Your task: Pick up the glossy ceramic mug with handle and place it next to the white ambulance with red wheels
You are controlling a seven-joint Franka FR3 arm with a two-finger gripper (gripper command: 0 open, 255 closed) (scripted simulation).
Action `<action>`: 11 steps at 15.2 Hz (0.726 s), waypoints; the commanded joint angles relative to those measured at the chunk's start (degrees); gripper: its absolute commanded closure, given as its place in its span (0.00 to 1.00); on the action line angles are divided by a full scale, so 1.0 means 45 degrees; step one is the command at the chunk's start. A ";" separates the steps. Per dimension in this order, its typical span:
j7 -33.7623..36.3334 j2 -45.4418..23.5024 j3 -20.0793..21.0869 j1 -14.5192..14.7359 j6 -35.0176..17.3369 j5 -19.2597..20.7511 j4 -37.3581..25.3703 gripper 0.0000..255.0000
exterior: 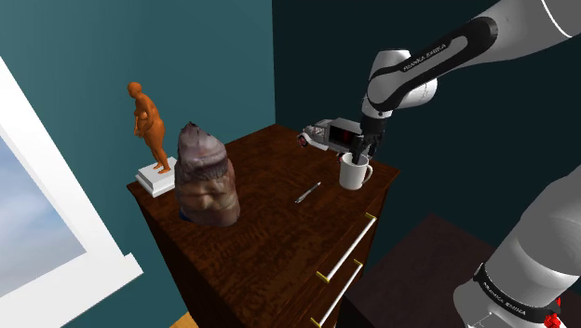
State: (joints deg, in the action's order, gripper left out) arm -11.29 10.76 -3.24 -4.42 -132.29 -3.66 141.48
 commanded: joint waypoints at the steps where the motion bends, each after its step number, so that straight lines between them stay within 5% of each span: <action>1: 0.0042 0.0389 -0.0008 -0.0028 0.0698 0.0065 -0.0301 0.00; 3: 0.0084 0.0813 -0.0018 -0.0059 0.1523 0.0132 -0.0703 0.00; 11: 0.0084 0.0813 -0.0017 -0.0060 0.1523 0.0132 -0.0703 0.00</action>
